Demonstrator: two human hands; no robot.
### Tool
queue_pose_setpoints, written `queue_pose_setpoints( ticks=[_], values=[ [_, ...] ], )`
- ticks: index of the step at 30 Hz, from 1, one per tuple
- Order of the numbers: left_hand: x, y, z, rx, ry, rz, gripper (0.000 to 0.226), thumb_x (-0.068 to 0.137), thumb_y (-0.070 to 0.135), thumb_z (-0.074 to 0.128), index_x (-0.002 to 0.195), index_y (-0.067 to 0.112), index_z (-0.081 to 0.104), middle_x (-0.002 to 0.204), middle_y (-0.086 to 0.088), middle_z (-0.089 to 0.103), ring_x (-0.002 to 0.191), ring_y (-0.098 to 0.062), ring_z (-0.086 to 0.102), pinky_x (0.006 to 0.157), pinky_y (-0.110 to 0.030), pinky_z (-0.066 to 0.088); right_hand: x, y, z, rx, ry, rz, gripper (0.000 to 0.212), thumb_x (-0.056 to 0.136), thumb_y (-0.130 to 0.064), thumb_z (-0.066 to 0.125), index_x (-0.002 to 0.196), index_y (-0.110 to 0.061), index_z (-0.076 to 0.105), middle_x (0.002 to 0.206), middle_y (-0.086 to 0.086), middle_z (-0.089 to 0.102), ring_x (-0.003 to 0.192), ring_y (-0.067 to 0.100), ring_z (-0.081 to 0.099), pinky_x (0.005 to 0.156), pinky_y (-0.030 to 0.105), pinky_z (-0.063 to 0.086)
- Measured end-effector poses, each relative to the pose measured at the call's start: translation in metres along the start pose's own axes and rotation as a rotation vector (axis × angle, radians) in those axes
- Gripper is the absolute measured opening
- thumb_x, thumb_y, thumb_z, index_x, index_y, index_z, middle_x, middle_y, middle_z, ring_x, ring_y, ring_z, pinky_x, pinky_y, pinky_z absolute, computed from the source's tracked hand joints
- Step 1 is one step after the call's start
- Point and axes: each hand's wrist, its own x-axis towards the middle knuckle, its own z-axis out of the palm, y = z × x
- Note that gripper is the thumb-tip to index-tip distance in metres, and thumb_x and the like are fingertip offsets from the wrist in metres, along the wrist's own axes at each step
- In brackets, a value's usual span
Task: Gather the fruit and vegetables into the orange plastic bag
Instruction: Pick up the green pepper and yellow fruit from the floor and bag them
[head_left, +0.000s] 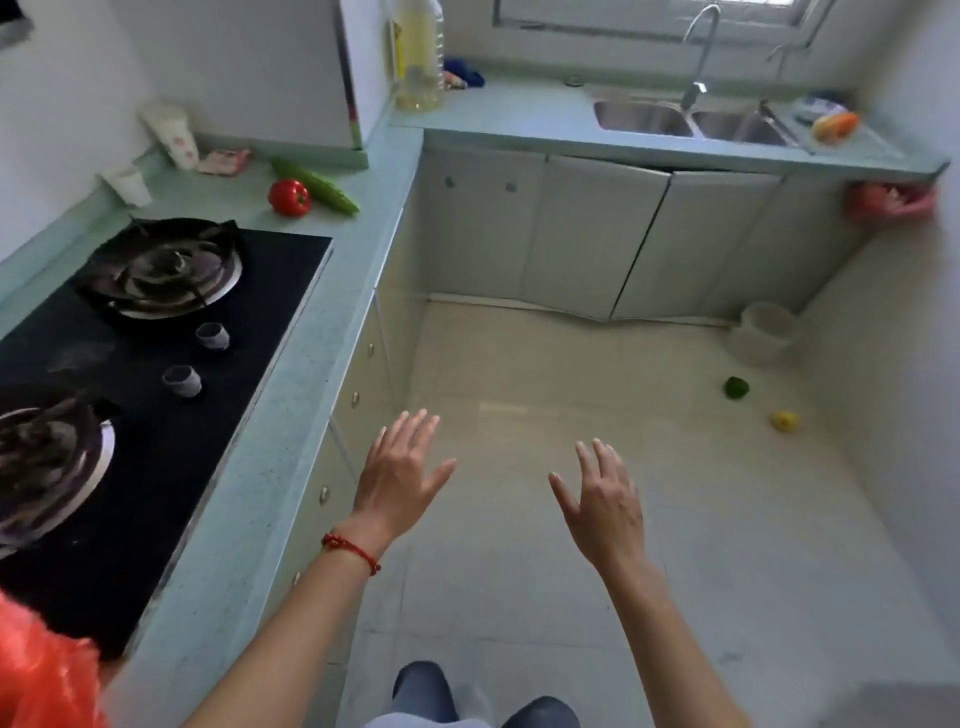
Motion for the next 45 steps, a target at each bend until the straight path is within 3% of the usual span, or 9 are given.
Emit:
queue_pose_setpoints(
  ticks=[3, 18, 35, 45],
  values=[
    [0.016, 0.015, 0.007, 0.008, -0.047, 0.103, 0.081, 0.077, 0.06, 0.018, 0.138, 0.009, 0.037, 0.145, -0.013, 0.039, 0.138, -0.029, 0.03, 0.113, -0.044, 0.023, -0.01, 0.017, -0.007, -0.007, 0.022, 0.105, 0.055, 0.088, -0.037, 0.055, 0.131, -0.004, 0.046, 0.139, 0.021, 0.046, 0.133, 0.034, 0.039, 0.102, 0.047, 0.038],
    [0.052, 0.107, 0.068, -0.02, -0.246, 0.45, 0.079, 0.079, 0.058, 0.022, 0.135, 0.006, 0.04, 0.142, -0.016, 0.043, 0.136, -0.033, 0.033, 0.113, -0.046, 0.025, -0.06, 0.089, -0.026, 0.021, 0.082, 0.489, 0.059, 0.092, -0.044, 0.042, 0.139, -0.008, 0.034, 0.149, 0.015, 0.033, 0.141, 0.027, 0.024, 0.112, 0.038, 0.022],
    [0.134, 0.234, 0.139, -0.053, -0.282, 0.53, 0.079, 0.078, 0.059, 0.023, 0.134, 0.005, 0.042, 0.141, -0.017, 0.045, 0.135, -0.034, 0.034, 0.111, -0.046, 0.028, -0.005, 0.222, -0.071, 0.055, 0.117, 0.597, 0.06, 0.093, -0.043, 0.042, 0.141, -0.01, 0.03, 0.152, 0.013, 0.027, 0.142, 0.025, 0.019, 0.114, 0.035, 0.017],
    [0.25, 0.292, 0.197, -0.019, -0.334, 0.562, 0.08, 0.078, 0.06, 0.022, 0.135, 0.007, 0.042, 0.142, -0.015, 0.044, 0.135, -0.033, 0.034, 0.111, -0.045, 0.028, 0.099, 0.305, -0.075, 0.054, 0.073, 0.662, 0.06, 0.093, -0.045, 0.038, 0.143, -0.013, 0.026, 0.153, 0.011, 0.024, 0.143, 0.023, 0.016, 0.114, 0.033, 0.016]
  ],
)
